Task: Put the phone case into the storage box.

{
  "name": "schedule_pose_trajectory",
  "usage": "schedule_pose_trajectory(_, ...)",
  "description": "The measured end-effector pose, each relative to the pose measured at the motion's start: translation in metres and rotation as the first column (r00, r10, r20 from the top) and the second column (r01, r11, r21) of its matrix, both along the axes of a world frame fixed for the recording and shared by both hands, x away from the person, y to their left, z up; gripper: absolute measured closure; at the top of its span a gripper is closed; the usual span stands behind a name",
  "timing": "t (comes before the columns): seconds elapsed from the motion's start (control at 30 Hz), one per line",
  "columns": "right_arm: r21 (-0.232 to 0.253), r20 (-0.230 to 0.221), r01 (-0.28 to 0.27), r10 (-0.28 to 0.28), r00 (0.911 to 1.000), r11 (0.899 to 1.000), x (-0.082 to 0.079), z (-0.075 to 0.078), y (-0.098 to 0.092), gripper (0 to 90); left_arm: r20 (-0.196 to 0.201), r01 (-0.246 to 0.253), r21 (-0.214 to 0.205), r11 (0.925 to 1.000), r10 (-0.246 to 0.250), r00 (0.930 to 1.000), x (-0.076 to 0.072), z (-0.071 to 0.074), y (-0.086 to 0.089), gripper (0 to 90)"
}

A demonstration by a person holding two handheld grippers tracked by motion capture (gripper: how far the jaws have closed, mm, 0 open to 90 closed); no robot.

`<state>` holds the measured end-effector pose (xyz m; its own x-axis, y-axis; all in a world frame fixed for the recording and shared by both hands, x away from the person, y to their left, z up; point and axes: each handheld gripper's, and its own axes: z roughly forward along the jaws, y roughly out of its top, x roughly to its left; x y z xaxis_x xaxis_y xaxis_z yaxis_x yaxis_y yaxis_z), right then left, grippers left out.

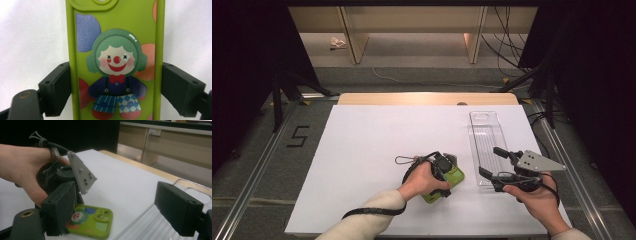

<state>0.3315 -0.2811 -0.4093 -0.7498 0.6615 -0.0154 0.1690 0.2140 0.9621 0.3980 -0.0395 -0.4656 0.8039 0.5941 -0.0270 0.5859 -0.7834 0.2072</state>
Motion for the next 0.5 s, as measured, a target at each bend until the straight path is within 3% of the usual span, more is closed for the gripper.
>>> schedule_pose_trajectory(0.37, 0.000, 0.002, 0.002, -0.002, 1.0000, 1.000, 0.000, 0.000, 0.000, 18.5, 0.010, 0.007, -0.032, 0.9995, -0.007, 0.9999, -0.002, 0.000, 0.006, 16.4)
schedule_pose_trajectory(0.5, 0.000, 0.000, 0.003, -0.003, 1.0000, 1.000, 0.000, 0.000, 0.000, 18.5, 0.036, -0.001, -0.076, 0.9971, 0.003, 0.9993, -0.004, 0.001, 0.013, 16.4)
